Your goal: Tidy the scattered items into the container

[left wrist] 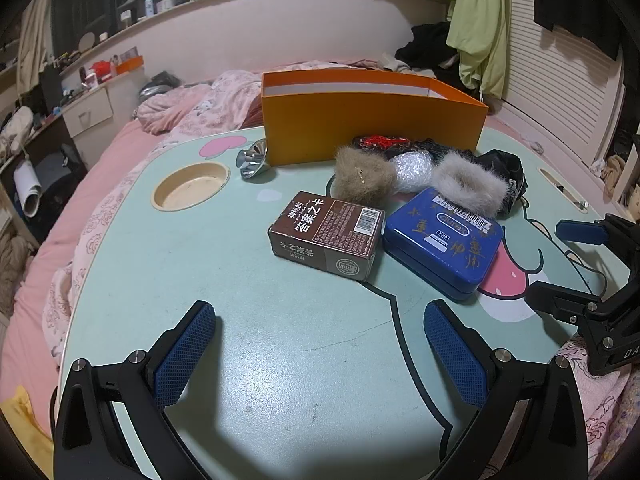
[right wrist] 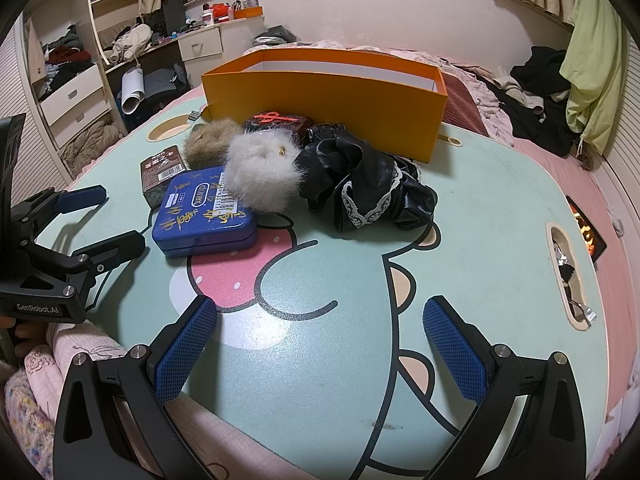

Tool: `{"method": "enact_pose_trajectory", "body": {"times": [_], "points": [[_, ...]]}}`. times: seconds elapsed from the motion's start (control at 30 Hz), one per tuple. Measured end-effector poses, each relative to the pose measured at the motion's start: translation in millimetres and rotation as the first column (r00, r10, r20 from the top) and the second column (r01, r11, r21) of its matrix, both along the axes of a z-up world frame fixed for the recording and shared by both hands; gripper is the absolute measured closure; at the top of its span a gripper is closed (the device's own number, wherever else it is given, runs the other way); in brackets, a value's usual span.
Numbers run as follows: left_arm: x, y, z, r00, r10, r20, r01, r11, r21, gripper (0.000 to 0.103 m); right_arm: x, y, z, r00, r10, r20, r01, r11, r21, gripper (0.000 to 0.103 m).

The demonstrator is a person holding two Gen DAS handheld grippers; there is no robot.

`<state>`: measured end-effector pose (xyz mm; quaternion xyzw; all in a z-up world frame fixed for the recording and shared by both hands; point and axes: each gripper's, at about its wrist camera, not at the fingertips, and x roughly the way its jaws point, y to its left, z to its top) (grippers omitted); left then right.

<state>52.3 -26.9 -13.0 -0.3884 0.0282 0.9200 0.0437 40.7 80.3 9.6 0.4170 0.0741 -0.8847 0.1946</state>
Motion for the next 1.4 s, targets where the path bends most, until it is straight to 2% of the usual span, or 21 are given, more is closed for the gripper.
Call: {"method": "enact_pose_trajectory", "body": {"times": [1.13, 1.2, 1.33, 1.4], "points": [[-0.1, -0.1, 0.3, 1.0, 0.002, 0.0, -0.002, 1.0, 0.0, 0.0, -3.6, 5.5, -0.4, 1.0, 0.017, 0.002, -0.017, 1.0, 0.0, 0.0], [-0.1, 0.0, 0.3, 1.0, 0.002, 0.0, -0.002, 1.0, 0.001, 0.0, -5.9, 15.1, 0.2, 1.0, -0.001, 0.007, 0.001, 1.0, -0.024, 0.0], [-0.1, -0.2, 0.3, 1.0, 0.002, 0.001, -0.002, 1.0, 0.001, 0.0, -15.2, 40.3, 7.1, 0.998, -0.047, 0.049, 0.053, 0.99, -0.133, 0.0], [-0.2, -0.1, 0.3, 1.0, 0.002, 0.0, -0.002, 1.0, 0.0, 0.0, -21.7, 49.5, 16.0, 0.996, -0.088, 0.033, 0.092, 0.985, -0.148, 0.001]]}}
